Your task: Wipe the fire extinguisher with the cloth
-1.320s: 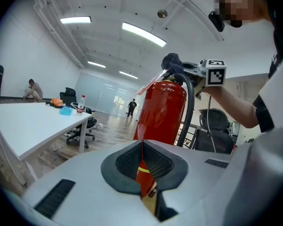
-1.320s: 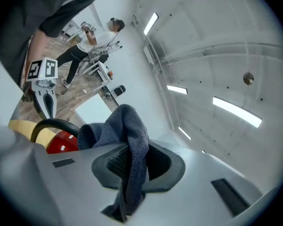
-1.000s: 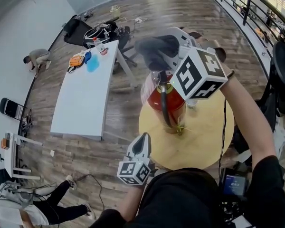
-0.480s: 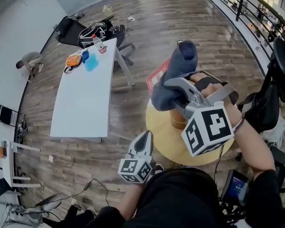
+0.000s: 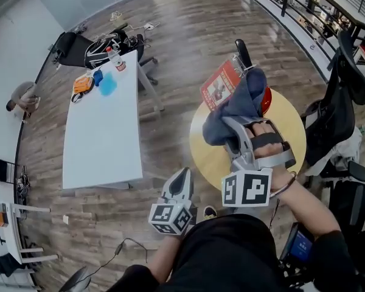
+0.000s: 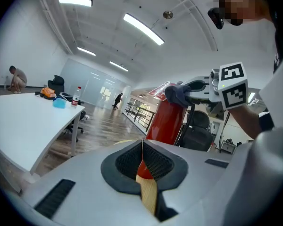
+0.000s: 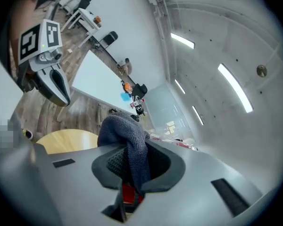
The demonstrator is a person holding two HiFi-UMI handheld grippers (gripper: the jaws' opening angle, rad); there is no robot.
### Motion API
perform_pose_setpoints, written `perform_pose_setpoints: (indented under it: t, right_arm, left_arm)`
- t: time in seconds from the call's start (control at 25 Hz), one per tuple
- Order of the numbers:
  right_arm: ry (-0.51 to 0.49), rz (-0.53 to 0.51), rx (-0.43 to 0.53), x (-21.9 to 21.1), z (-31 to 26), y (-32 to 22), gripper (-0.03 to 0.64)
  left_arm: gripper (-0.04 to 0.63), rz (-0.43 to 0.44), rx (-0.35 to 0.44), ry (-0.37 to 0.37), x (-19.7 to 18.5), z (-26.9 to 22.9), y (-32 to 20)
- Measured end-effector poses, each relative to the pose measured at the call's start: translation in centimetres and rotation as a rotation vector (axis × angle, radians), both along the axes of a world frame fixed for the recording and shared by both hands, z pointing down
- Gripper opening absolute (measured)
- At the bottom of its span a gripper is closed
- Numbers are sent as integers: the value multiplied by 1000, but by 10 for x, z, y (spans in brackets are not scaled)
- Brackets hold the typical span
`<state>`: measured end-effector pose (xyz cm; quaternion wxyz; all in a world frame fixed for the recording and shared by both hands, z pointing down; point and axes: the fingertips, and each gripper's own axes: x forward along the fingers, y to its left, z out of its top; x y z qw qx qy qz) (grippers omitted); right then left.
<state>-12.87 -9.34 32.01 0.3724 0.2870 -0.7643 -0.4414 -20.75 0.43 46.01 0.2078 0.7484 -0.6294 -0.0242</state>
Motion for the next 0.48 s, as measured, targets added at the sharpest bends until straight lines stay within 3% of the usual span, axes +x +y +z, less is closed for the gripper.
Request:
perform_pose_setpoints:
  t: [0.08,0.16,0.24,0.28,0.4,0.48]
  right_arm:
    - [-85,36,-69,-4,12,3,58]
    - [-249,75,-267,-10,39,4,58]
    - [-508,132,-548,-11,69,-5,58]
    - [-632,150,-630,-10,75,-11,57]
    - [-963,182,-712,-7,68,-18,58]
    - [-1332,178,-895,-3,52,-22,58]
  left_arm:
    - [23,17,-5,4,-6,3,6]
    - [23,28,-13,8,-13,6,13]
    - [23,31,-19,8,-22,9,21]
    - [23,31,-22,7,-26,9,26]
    - [23,18,-37,1,-44,13,39]
    - [23,4,-51,5,-56,18,46]
